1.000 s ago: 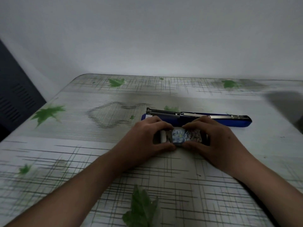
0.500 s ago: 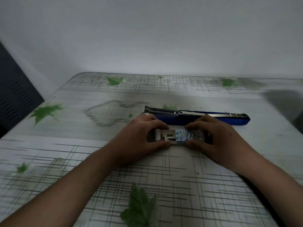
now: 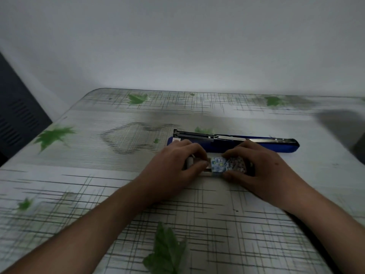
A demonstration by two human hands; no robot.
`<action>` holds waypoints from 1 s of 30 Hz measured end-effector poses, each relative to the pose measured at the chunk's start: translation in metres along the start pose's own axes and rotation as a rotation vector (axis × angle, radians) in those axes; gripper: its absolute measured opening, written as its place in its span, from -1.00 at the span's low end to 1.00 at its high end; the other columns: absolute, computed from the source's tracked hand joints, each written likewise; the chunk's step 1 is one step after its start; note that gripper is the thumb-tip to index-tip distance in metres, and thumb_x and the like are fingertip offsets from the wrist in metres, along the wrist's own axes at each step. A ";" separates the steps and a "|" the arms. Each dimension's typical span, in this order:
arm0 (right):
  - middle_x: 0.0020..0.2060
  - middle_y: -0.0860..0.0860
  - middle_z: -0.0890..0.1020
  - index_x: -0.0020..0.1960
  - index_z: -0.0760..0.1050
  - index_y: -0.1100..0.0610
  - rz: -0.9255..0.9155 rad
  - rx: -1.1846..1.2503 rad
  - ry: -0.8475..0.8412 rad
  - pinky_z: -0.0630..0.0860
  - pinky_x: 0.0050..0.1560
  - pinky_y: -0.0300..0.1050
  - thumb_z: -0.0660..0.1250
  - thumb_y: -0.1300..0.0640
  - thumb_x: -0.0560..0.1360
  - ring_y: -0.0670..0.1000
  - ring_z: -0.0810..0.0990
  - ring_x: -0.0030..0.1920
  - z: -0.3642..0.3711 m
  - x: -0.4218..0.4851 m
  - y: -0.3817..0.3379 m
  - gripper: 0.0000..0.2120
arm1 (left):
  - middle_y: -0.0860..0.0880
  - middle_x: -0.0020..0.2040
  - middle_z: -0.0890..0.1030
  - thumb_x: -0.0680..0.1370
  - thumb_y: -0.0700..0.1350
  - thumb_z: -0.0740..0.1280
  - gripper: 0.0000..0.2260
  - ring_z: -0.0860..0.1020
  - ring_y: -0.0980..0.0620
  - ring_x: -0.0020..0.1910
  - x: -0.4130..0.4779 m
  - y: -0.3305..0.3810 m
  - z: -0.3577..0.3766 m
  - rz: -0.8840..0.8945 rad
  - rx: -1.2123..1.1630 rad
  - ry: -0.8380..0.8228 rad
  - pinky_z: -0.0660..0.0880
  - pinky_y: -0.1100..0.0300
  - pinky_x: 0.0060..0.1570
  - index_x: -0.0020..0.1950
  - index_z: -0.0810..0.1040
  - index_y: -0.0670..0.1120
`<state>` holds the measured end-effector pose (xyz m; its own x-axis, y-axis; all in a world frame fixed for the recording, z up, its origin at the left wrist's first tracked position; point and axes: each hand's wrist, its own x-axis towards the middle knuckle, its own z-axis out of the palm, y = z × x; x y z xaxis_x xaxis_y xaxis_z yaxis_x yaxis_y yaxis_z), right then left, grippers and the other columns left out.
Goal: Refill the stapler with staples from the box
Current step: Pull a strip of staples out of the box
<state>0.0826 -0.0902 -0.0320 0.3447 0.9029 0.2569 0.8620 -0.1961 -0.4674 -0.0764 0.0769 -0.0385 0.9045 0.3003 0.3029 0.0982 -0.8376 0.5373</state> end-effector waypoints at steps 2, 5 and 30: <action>-0.02 -0.25 0.49 0.12 0.54 -0.11 0.003 0.004 -0.001 0.36 -0.12 -0.45 0.40 -0.17 0.34 -0.24 0.50 -0.04 0.000 0.000 0.000 -0.63 | 0.17 -0.06 0.53 0.49 0.18 0.19 -0.77 0.46 0.24 -0.05 0.000 0.001 0.000 -0.017 -0.019 0.016 0.52 0.11 -0.06 0.01 0.55 0.13; -0.02 -0.24 0.50 0.11 0.55 -0.10 0.001 0.016 0.009 0.34 -0.11 -0.50 0.41 -0.17 0.34 -0.25 0.51 -0.04 0.001 -0.001 0.000 -0.63 | 0.13 -0.06 0.56 0.49 0.12 0.24 -0.78 0.49 0.21 -0.06 0.001 0.002 0.001 -0.031 -0.014 0.042 0.54 0.07 -0.05 0.01 0.60 0.09; -0.01 -0.24 0.49 0.12 0.52 -0.14 0.019 0.018 0.008 0.38 -0.10 -0.41 0.35 -0.23 0.33 -0.25 0.48 -0.03 0.003 -0.001 -0.003 -0.60 | 0.11 -0.05 0.59 0.51 0.00 0.37 -0.91 0.49 0.17 -0.07 0.003 0.001 0.005 -0.042 0.078 0.104 0.49 0.18 -0.02 -0.04 0.59 0.01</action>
<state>0.0787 -0.0895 -0.0330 0.3635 0.8962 0.2543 0.8485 -0.2059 -0.4875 -0.0712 0.0742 -0.0412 0.8515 0.3777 0.3637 0.1705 -0.8554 0.4892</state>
